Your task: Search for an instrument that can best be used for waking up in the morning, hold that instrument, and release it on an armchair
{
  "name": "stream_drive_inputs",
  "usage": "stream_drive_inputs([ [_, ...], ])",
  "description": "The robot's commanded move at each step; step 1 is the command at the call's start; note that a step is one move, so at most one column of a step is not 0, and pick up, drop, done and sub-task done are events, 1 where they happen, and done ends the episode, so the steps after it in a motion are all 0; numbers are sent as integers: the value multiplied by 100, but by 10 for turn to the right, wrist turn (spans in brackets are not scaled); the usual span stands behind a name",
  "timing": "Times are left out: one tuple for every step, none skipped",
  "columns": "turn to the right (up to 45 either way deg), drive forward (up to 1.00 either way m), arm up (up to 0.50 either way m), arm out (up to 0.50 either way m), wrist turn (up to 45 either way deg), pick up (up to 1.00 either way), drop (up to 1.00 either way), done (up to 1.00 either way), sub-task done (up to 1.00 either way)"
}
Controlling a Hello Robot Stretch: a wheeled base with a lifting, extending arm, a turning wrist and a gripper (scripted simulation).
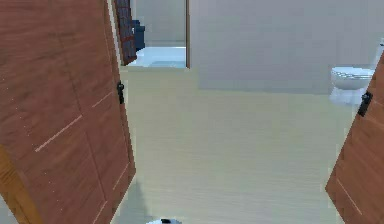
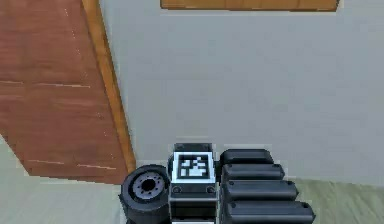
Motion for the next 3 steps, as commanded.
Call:
stream_drive_inputs([
  [0,100,0,0,0,0,0,0,0],
  [0,70,0,0,0,0,0,0,0],
  [-150,0,0,0,0,0,0,0,0],
])
